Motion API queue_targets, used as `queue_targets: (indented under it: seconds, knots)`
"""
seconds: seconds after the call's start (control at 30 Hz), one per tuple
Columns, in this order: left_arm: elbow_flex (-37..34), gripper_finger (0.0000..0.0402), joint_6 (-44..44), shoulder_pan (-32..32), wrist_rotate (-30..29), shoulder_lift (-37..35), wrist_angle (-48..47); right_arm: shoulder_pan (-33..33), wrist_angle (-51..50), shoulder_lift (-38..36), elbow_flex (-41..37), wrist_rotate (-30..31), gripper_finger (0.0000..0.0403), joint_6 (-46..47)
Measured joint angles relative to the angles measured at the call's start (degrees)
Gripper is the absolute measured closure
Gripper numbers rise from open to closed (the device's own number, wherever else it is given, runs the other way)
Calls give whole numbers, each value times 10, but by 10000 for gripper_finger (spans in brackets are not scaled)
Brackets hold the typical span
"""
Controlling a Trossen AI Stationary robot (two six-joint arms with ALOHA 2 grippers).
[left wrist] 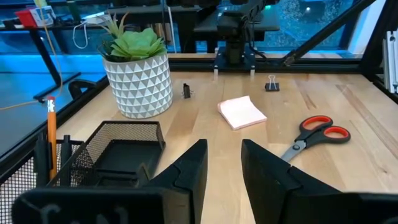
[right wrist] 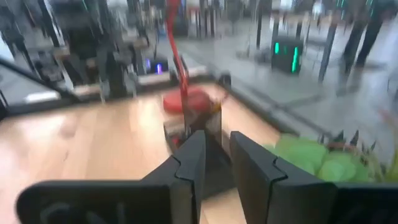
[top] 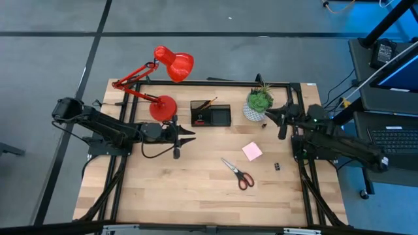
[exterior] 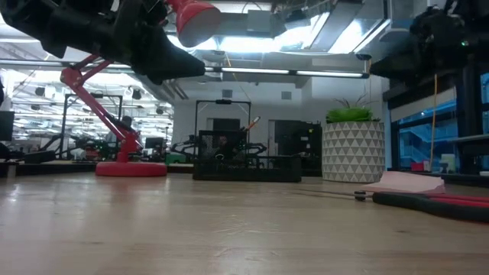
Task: Pick and place office supplies into organizer
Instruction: Put the top binder clip into the desk organizer
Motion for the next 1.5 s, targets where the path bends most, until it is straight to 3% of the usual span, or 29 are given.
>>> queue_targets:
  seconds: [0.3, 0.47, 0.63, 1.0, 1.5]
  knots:
    - [0, 309, 24, 0, -1, 0, -1, 48, -94, 186, 136, -4, 323, 16]
    - [0, 309, 25, 0, -1, 0, -2, 89, -229, 289, 224, -2, 323, -91]
    - [0, 309, 25, 0, -1, 0, -4, 112, -381, 369, 288, 28, 323, -256]
    - [0, 309, 24, 0, -1, 0, -5, 130, -449, 470, 296, 30, 323, -458]
    - [0, 309, 24, 0, -1, 0, -5, 130, -438, 529, 296, 30, 323, -405]
